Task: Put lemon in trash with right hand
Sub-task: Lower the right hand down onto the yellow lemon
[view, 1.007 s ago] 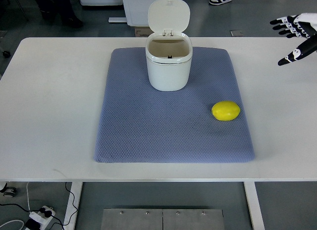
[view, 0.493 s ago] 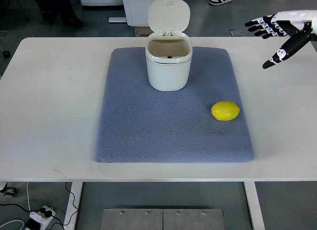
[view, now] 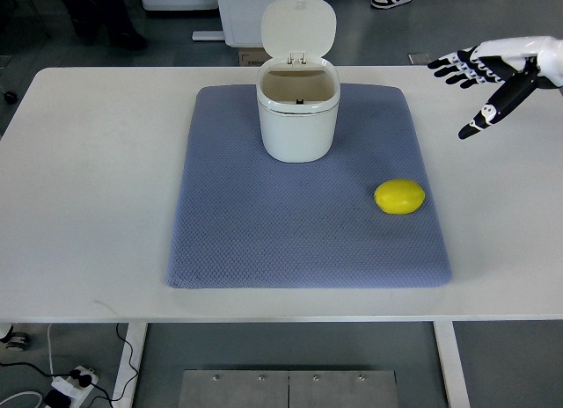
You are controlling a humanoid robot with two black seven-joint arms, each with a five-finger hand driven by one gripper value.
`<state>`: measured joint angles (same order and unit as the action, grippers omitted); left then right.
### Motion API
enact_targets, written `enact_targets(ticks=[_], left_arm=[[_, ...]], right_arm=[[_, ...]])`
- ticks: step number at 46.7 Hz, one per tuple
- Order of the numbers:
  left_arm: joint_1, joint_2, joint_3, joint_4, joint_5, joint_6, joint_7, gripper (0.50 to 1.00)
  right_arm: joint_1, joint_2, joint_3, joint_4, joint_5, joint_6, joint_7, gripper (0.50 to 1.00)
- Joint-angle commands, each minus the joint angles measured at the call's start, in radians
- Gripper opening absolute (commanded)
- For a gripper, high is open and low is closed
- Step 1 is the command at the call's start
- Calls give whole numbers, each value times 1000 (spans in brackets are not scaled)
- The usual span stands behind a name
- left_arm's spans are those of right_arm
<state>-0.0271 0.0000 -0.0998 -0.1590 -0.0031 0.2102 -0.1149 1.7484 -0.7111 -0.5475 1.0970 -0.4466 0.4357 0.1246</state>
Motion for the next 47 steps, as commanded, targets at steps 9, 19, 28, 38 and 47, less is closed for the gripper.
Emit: enact_targets(ticks=[9, 19, 28, 38, 47], left_arm=[[1, 0, 0, 1, 0, 0, 0, 1000], [-1, 0, 0, 0, 0, 0, 0, 1000], [-1, 0, 0, 1, 2, 0, 0, 1000], [-1, 0, 0, 1, 2, 0, 0, 1000], [1, 0, 0, 0, 0, 0, 0, 1000]], right_arm=[[55, 163, -164, 0, -1, -115, -51, 993], [65, 211, -219, 11, 5, -133, -46, 970], [94, 216, -288, 55, 3, -132, -42, 954], [106, 222, -308, 101, 2, -132, -40, 939], [111, 233, -308, 109, 5, -133, -40, 910]])
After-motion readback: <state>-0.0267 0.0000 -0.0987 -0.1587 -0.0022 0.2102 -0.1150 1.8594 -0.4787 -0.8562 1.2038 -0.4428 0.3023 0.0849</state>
